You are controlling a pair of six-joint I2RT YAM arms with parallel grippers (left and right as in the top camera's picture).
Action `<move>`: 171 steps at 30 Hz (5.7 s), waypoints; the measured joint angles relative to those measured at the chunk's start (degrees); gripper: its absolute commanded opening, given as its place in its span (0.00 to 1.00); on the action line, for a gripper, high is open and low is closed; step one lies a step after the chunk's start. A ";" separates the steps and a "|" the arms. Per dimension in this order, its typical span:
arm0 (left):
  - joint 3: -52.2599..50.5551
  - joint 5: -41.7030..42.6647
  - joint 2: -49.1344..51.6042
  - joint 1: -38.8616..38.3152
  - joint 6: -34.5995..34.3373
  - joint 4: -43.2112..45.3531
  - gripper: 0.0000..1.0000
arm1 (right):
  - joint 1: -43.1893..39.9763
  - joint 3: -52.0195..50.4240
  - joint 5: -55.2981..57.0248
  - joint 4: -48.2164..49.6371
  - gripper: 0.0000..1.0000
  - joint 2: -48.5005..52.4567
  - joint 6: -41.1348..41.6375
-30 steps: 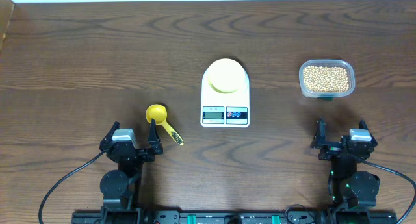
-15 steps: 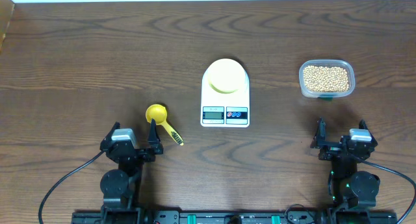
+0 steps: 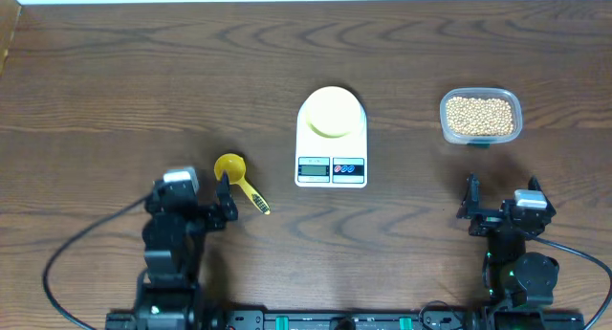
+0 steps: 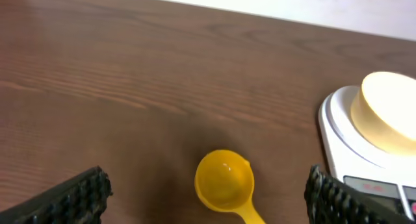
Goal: Scoop item into bowl and weigh 50g on scale
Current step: 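Move the left gripper over the yellow scoop and lower it, then close the left gripper on the yellow scoop's rim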
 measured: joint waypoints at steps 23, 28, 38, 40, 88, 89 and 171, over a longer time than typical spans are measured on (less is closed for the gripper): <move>55.54 0.02 36.83 0.00 4.33 -42.49 0.98 | 0.00 0.00 0.02 0.04 0.99 -0.02 0.00; 63.08 0.02 45.42 0.00 5.90 -48.72 0.98 | 0.00 0.00 0.00 0.02 0.99 -0.02 0.02; 63.58 -0.46 61.11 0.00 7.96 -52.61 0.98 | 0.00 0.00 0.00 0.02 0.99 -0.02 0.02; 63.58 -0.66 63.21 0.00 8.35 -53.07 0.98 | 0.00 0.00 0.00 0.02 0.99 -0.02 0.02; 44.61 -1.49 70.99 0.00 9.29 -31.15 0.98 | 0.00 0.00 0.00 0.02 0.99 -0.02 0.02; 44.61 -1.49 70.99 0.00 9.27 -30.97 0.98 | 0.00 0.00 0.00 0.02 0.99 -0.02 0.02; 38.77 -2.78 73.02 0.00 9.25 -23.12 0.98 | 0.00 0.00 0.00 0.02 0.99 -0.02 0.15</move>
